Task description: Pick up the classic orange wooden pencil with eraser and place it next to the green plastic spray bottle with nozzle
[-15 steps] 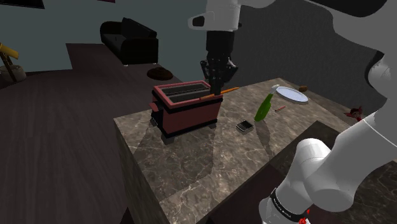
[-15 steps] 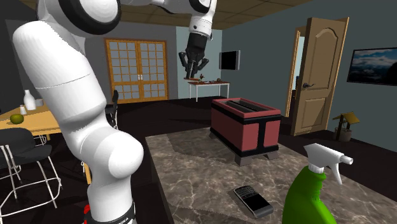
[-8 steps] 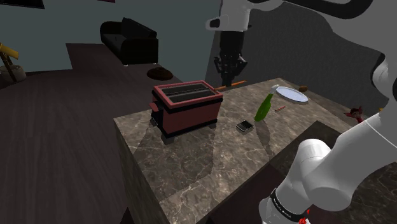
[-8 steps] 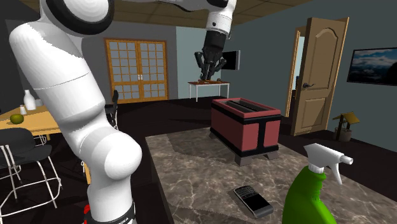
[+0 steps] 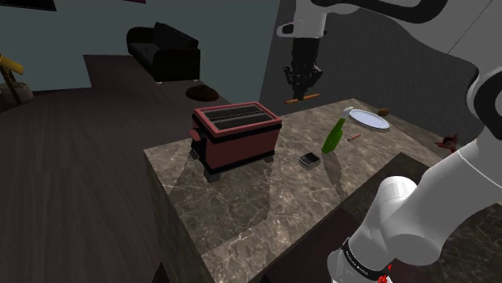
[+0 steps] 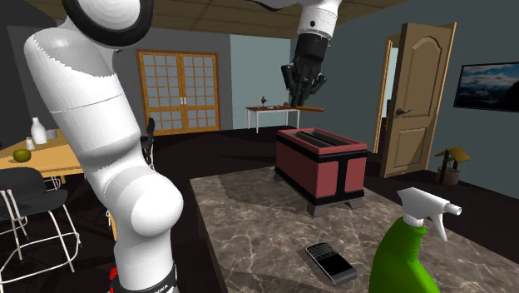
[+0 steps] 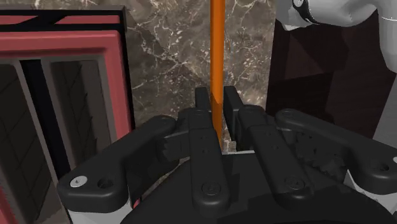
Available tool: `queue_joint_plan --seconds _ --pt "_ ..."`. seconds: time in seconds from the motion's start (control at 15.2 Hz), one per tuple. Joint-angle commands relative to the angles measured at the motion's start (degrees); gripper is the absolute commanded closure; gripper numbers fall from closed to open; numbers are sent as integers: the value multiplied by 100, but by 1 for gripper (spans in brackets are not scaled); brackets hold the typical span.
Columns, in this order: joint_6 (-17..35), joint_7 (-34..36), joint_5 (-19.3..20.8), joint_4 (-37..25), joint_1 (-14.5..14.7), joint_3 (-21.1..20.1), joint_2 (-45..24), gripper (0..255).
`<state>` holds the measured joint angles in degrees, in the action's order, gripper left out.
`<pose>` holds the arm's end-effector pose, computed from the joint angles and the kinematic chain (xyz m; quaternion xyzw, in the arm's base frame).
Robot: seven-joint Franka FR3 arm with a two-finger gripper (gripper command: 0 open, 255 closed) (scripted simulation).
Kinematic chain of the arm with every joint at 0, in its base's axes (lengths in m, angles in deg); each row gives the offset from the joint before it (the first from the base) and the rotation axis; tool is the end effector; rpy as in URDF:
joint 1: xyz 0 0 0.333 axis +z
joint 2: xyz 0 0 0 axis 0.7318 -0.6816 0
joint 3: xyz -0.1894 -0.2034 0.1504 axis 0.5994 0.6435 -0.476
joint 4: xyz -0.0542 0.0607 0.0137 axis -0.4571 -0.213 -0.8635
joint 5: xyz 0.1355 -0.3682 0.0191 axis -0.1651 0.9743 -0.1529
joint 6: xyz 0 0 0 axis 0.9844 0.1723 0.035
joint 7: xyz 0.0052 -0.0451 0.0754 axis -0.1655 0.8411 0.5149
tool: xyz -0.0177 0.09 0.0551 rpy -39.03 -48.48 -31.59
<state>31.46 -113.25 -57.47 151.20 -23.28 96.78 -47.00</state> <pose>0.4400 0.0228 0.6551 -0.7111 -0.6935 0.0735 0.0894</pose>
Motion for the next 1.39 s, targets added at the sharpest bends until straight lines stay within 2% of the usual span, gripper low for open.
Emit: queue_joint_plan --seconds 0.0,0.4,0.79,1.06,1.32 --pt "-30 -354 77 -197 -105 216 -172 255" --pt "-97 -1375 169 -857 -443 829 -792 255" --pt "-223 -2482 -17 -1843 -931 1424 -1734 255" --pt "-419 -3244 -348 -2772 -1457 1746 -2577 255" --pt "-825 -3950 -868 -4124 -2282 1920 -3639 255"
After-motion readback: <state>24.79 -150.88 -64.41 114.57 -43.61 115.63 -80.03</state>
